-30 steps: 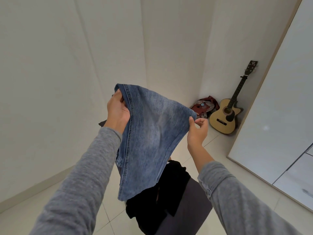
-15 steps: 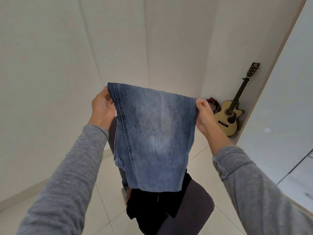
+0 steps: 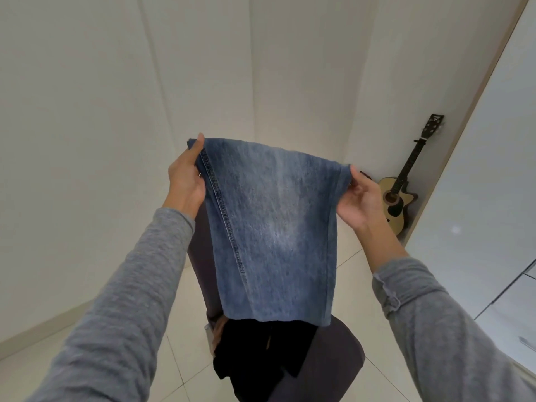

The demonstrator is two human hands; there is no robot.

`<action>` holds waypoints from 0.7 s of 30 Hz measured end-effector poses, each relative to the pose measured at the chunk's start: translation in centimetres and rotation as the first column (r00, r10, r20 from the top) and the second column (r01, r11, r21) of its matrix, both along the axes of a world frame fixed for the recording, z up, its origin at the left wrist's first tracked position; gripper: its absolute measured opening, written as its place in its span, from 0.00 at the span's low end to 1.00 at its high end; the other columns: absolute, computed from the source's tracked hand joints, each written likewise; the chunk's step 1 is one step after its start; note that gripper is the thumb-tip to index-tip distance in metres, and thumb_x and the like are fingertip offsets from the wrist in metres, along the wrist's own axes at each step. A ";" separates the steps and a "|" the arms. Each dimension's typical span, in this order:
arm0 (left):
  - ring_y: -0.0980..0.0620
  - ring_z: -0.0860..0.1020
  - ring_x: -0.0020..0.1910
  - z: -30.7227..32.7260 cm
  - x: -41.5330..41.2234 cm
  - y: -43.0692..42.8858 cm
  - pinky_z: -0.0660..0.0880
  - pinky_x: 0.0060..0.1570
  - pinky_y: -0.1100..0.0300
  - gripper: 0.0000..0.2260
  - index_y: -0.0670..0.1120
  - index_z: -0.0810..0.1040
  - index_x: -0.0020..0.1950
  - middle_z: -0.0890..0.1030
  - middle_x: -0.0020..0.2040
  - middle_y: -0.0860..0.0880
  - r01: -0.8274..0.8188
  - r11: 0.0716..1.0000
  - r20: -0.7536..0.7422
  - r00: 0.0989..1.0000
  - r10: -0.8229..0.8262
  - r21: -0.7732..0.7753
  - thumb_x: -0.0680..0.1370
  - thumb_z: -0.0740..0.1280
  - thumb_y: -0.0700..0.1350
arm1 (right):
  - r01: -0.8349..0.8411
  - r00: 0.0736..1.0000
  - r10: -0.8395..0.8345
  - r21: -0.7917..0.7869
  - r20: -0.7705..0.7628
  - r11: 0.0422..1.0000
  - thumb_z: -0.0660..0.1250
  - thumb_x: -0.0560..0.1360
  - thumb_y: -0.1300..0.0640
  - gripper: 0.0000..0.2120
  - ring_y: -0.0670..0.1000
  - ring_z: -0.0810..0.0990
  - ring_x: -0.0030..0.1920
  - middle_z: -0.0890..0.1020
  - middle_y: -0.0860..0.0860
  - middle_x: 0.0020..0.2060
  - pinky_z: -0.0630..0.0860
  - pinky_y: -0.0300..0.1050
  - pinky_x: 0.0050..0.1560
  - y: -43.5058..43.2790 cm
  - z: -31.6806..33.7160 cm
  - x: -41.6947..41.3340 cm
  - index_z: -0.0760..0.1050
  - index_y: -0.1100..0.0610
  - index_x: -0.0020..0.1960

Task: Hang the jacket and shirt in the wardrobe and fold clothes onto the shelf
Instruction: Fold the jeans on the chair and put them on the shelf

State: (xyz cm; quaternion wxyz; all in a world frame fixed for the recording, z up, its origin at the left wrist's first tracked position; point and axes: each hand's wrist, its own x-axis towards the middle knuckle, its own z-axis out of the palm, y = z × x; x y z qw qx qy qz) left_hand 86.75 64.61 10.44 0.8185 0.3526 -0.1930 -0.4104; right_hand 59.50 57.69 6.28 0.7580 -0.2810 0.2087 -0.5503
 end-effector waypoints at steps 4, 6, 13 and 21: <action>0.53 0.79 0.46 -1.0 -0.2 -0.2 0.79 0.49 0.59 0.08 0.44 0.77 0.49 0.80 0.45 0.50 0.038 0.999 0.092 0.995 -0.039 0.014 0.75 0.70 0.47 | 0.014 0.999 -0.011 0.080 -0.035 0.997 0.70 0.67 0.51 0.14 0.54 0.81 0.47 0.81 0.55 0.42 0.75 0.49 0.57 -0.2 1.2 0.8 0.77 0.60 0.46; 0.53 0.78 0.46 -2.6 -0.6 -0.4 0.79 0.44 0.60 0.08 0.43 0.76 0.52 0.80 0.46 0.50 0.063 0.995 0.146 0.987 -0.074 0.076 0.76 0.69 0.45 | 0.029 0.982 -0.006 0.118 -0.191 0.993 0.63 0.76 0.53 0.11 0.49 0.81 0.35 0.78 0.53 0.37 0.79 0.41 0.41 -0.4 1.2 0.8 0.75 0.61 0.40; 0.54 0.77 0.41 -4.2 -1.2 -1.6 0.77 0.39 0.63 0.06 0.41 0.73 0.55 0.78 0.42 0.48 0.042 0.995 0.128 0.990 -0.054 0.096 0.79 0.64 0.38 | 0.098 0.898 -0.028 0.137 -0.439 0.986 0.58 0.80 0.50 0.15 0.53 0.79 0.41 0.82 0.54 0.38 0.75 0.47 0.40 -0.1 1.7 -1.6 0.75 0.59 0.44; 0.53 0.72 0.37 -4.1 -0.5 -1.8 0.71 0.35 0.62 0.07 0.47 0.66 0.43 0.74 0.39 0.48 0.012 0.988 0.314 0.947 -0.061 0.155 0.80 0.62 0.40 | 0.156 0.932 -0.156 -0.026 -0.326 0.987 0.60 0.79 0.46 0.15 0.50 0.80 0.49 0.82 0.53 0.48 0.76 0.47 0.53 0.2 3.4 -1.9 0.77 0.57 0.47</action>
